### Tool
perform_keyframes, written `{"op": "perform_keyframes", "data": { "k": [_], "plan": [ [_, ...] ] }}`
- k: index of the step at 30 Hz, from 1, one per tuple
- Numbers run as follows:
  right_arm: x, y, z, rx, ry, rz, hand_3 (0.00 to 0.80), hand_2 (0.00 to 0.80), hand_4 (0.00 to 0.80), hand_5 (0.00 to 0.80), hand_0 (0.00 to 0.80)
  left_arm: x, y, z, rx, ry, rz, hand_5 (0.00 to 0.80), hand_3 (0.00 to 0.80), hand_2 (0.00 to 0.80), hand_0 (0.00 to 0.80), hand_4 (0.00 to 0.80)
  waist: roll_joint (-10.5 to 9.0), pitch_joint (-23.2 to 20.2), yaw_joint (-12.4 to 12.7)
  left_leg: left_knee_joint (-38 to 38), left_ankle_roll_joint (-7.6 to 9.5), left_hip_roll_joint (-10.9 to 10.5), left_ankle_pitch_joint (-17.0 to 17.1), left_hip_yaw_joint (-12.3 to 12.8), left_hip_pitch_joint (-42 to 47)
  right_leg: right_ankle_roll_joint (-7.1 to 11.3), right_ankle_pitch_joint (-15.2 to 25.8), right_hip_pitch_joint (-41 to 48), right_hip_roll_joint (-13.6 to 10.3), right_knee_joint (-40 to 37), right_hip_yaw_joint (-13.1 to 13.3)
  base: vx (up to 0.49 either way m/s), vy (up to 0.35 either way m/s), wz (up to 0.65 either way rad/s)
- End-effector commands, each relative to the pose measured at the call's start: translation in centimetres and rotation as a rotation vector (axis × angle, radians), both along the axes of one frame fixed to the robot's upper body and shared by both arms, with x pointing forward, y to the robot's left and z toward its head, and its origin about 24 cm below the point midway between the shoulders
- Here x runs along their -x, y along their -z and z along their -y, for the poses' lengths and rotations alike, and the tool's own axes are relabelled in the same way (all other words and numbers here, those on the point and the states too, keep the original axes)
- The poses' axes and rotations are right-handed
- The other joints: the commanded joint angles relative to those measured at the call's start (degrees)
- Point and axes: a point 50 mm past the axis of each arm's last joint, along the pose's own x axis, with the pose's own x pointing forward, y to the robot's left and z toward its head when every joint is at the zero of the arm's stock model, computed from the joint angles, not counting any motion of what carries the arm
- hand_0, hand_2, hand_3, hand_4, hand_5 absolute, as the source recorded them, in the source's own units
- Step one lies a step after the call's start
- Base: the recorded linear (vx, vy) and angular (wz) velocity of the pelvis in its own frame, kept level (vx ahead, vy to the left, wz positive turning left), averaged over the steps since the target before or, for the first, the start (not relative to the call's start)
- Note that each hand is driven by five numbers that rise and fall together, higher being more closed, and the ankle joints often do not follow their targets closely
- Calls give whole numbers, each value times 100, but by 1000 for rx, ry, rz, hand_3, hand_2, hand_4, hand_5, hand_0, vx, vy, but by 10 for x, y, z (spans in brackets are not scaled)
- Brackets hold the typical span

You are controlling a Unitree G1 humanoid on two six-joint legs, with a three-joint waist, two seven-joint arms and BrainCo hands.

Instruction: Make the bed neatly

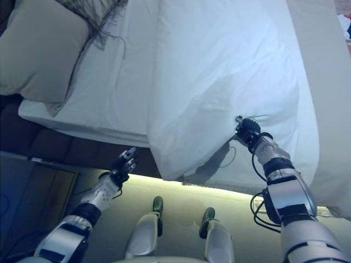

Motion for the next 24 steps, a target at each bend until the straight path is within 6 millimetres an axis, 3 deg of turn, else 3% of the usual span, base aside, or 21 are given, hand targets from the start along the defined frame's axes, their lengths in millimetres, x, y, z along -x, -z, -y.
{"op": "perform_keyframes", "data": {
  "k": [1,11,17,24],
  "plan": [
    [-22,-47,-37,-94,-94,206,800,800,800,800,800,-15,-15,22,126,46,15,0,0,0,0,0,-187,-91,-35,-216,59,193,246,-38,-43,184,487,210,-119,-711,126,-48,-52,-1],
    [-29,-62,-63,-113,-138,260,800,800,800,800,800,-15,-4,48,326,-26,-88,0,0,0,0,0,-325,109,-101,-177,57,240,253,-33,-162,152,444,85,-68,-617,64,-38,-41,-2],
    [-32,-74,-75,-161,-150,303,800,800,800,800,800,-5,11,65,772,-167,-224,0,0,0,0,0,-518,218,-116,-123,37,310,219,-58,-271,134,409,8,12,-563,52,-16,-84,-1],
    [-32,-94,-103,-285,-222,389,800,800,800,800,800,-3,9,88,1032,-223,-299,0,0,0,0,0,-793,301,-115,-104,-6,445,205,-82,-370,129,431,-21,148,-593,45,-2,-116,0]
  ]
}}
